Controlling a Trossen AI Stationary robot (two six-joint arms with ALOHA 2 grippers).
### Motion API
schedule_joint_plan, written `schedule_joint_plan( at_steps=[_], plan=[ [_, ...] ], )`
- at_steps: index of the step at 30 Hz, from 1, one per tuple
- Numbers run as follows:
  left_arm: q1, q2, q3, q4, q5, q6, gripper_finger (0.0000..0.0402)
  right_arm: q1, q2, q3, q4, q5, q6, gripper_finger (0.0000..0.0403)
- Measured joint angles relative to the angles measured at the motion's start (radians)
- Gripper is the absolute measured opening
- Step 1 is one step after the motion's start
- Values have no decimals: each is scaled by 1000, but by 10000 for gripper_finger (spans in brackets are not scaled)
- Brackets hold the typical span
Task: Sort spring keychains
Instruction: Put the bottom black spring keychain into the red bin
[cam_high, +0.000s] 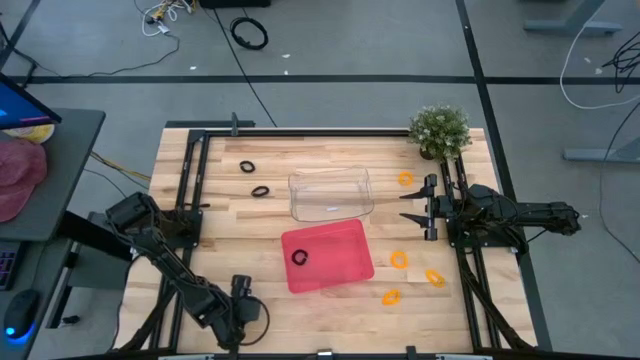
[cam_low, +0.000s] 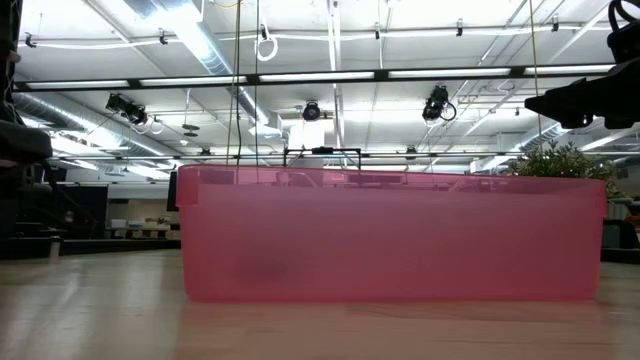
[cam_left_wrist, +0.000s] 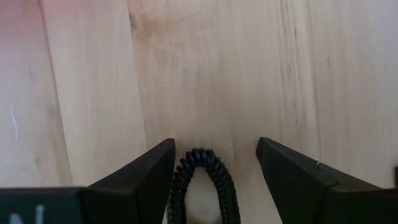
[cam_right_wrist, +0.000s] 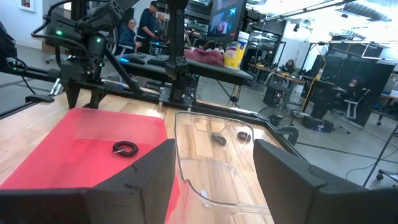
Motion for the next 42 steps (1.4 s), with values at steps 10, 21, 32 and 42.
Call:
schedule_joint_plan(
  at_steps=[10, 21, 32, 42],
  plan=[
    [-1, -1, 7, -60, 34, -7, 241, 0, 0, 0, 0, 0, 0, 222],
    [-2, -28, 5, -123, 61, -16, 241, 0, 0, 0, 0, 0, 0, 222],
    [-28, -44, 2, -155, 48, -56, 241, 0, 0, 0, 0, 0, 0, 222],
    [-42, -38, 3, -145, 27, -77, 241, 0, 0, 0, 0, 0, 0, 222]
  ],
)
